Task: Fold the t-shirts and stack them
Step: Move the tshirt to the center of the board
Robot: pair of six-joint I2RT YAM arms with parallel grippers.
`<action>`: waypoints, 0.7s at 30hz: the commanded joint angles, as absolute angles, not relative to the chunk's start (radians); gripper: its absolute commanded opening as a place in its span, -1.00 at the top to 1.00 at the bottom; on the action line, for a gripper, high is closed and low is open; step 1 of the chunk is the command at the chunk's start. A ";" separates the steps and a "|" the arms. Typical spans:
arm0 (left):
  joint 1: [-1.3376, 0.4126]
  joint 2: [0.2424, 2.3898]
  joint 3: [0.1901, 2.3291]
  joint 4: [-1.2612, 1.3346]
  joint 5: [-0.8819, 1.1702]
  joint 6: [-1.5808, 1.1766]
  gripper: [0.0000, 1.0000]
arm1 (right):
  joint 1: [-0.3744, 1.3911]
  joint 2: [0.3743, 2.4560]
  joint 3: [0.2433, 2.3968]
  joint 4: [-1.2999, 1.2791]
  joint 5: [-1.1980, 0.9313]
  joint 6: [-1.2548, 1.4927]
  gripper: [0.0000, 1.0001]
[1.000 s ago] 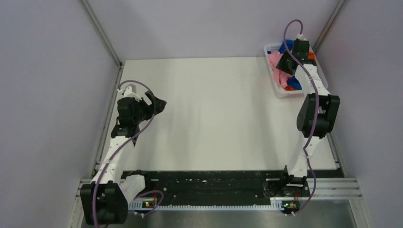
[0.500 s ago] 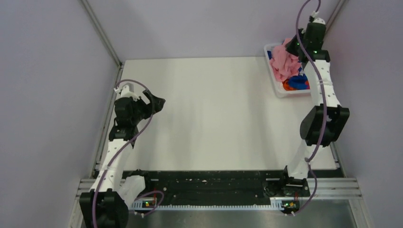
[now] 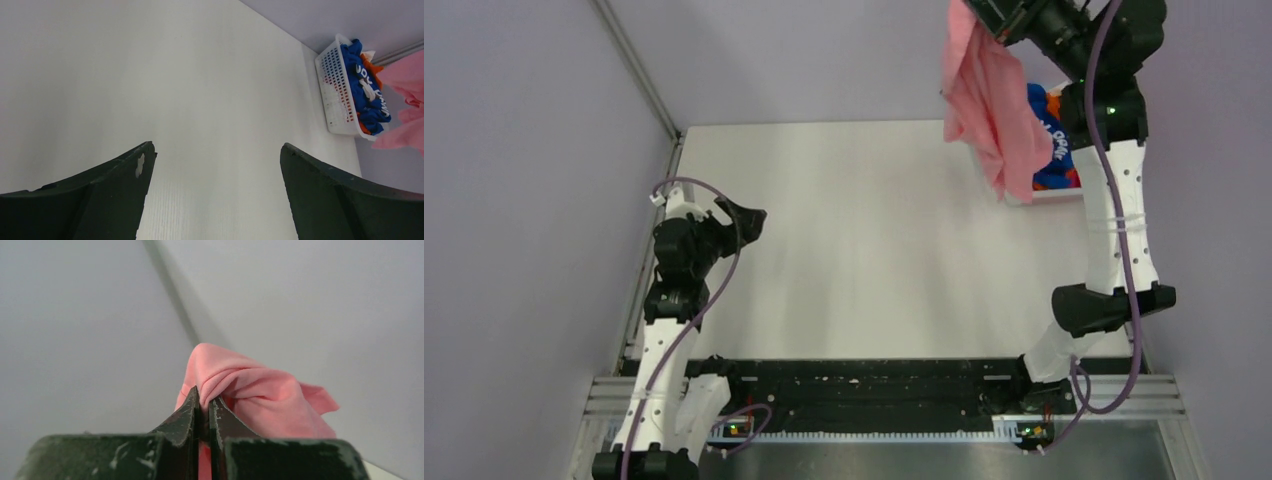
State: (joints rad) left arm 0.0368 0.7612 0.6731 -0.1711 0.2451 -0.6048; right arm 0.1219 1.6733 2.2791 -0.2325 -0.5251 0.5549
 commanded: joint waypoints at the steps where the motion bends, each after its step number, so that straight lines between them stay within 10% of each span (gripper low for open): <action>1: 0.035 0.720 0.714 -0.201 0.222 -0.620 -0.97 | 0.285 1.704 2.381 -0.210 -0.651 0.555 1.00; 9: 0.035 0.656 0.749 -0.331 0.147 -0.630 -0.97 | 0.396 1.596 2.145 -0.193 -0.613 0.532 1.00; 17: 0.034 0.688 0.731 -0.413 0.122 -0.656 -0.97 | 0.339 1.150 1.133 -0.172 -0.023 0.545 1.00; 18: 0.034 0.699 0.726 -0.416 0.128 -0.661 -0.98 | 0.324 1.122 1.030 -0.169 0.029 0.566 0.91; 21: 0.035 0.745 0.706 -0.431 0.153 -0.666 -0.98 | 0.261 1.099 0.811 -0.228 0.138 0.646 -0.16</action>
State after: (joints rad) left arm 0.0368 0.7010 0.7116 -0.4095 0.1383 -0.6491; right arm 0.3290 1.1454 1.0019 -0.2115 -0.1421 0.5583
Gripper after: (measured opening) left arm 0.986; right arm 0.314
